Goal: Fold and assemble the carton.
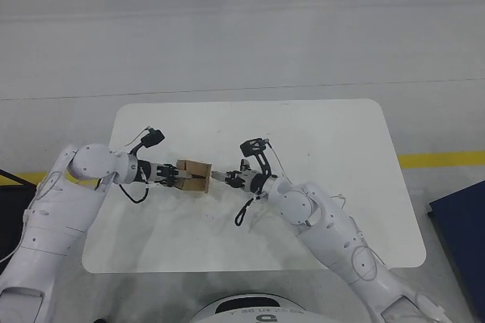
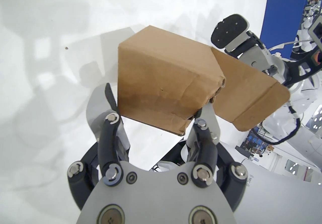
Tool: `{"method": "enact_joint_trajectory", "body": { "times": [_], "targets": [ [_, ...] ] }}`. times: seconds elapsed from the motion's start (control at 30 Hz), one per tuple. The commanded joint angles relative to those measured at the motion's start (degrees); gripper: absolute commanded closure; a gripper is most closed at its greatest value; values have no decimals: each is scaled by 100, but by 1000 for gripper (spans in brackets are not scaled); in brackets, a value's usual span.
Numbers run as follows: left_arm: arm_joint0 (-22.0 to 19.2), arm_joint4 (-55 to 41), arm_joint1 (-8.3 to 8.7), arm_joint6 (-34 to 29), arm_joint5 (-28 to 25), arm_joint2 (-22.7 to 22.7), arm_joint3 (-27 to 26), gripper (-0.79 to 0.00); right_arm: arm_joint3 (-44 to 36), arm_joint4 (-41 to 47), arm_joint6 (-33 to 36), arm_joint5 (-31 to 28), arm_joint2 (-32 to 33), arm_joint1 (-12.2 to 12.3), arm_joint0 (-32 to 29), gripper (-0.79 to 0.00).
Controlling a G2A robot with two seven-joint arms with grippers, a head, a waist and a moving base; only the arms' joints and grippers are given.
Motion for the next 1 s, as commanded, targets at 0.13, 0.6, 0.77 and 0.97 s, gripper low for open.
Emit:
{"method": "enact_joint_trajectory", "body": {
  "times": [0.13, 0.6, 0.77, 0.97],
  "targets": [
    [-16, -1002, -117, 20, -514, 199, 391, -283, 32, 39, -41, 3, -43, -23, 63, -739],
    [-320, -1840, -249, 60, -1246, 358, 1323, -613, -273, 68, -112, 52, 272, 66, -281, -727],
    [-185, -1762, -131, 82, -1268, 6, 1165, -468, -257, 151, 2, 54, 286, 75, -316, -727],
    [-106, -1147, -58, 149, -1082, -39, 384, -357, -245, 263, 248, -82, 261, 89, -329, -739]
  ]
}}
